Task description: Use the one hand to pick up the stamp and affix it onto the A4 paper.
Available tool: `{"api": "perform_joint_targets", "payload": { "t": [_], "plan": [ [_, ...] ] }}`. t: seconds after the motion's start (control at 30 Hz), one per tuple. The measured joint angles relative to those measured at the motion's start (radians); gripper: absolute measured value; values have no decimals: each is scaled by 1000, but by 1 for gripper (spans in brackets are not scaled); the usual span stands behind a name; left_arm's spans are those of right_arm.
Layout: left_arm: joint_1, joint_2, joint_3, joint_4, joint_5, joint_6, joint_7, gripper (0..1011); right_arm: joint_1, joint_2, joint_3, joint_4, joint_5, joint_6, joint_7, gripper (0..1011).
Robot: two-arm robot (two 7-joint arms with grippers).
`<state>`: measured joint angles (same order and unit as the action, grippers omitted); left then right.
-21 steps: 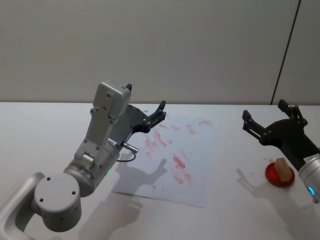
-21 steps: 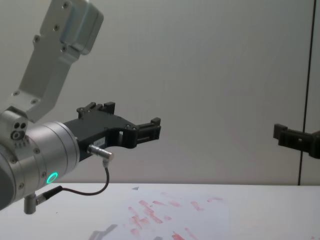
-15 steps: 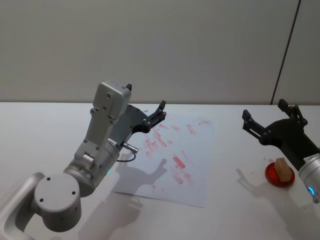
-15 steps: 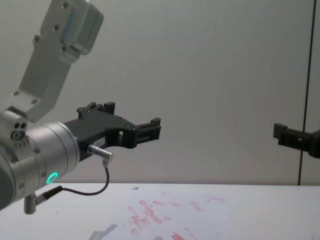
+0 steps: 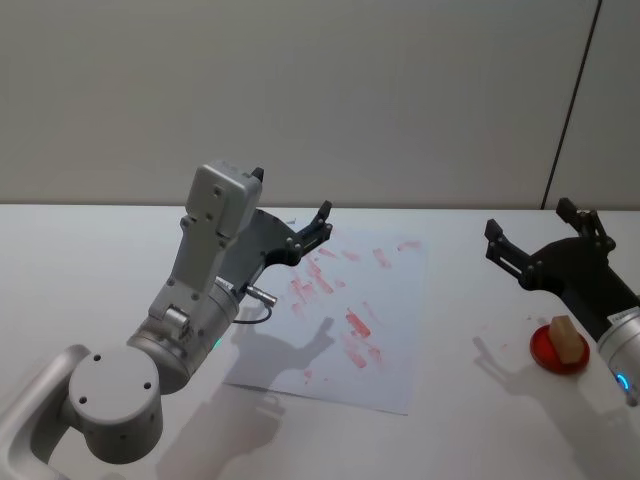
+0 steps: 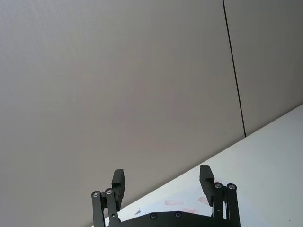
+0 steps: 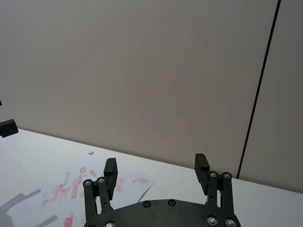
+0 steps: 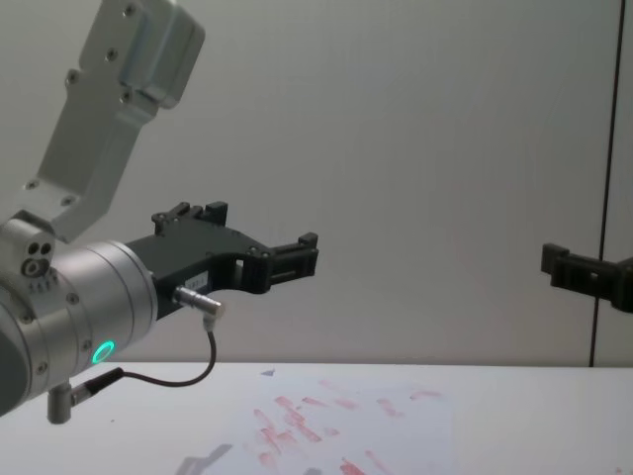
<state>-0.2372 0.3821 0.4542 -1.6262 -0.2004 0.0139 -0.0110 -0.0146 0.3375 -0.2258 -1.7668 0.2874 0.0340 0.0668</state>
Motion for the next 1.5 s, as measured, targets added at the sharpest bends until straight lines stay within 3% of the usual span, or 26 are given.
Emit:
{"api": "perform_joint_targets", "payload": {
  "t": [0.57, 0.8, 1.17, 1.5],
  "plan": [
    [0, 0, 0, 0, 0, 0, 0, 1003, 1, 0, 1, 1, 2, 0, 1, 1001],
    [0, 0, 0, 0, 0, 0, 0, 1003, 1, 6, 14, -1, 32, -8, 8, 1001],
    [0, 0, 0, 0, 0, 0, 0, 1003, -57, 42, 42, -54, 100, 5, -21, 1001],
    [0, 0, 0, 0, 0, 0, 0, 1003, -125, 67, 53, -101, 135, 76, -72, 1001]
  ]
}}
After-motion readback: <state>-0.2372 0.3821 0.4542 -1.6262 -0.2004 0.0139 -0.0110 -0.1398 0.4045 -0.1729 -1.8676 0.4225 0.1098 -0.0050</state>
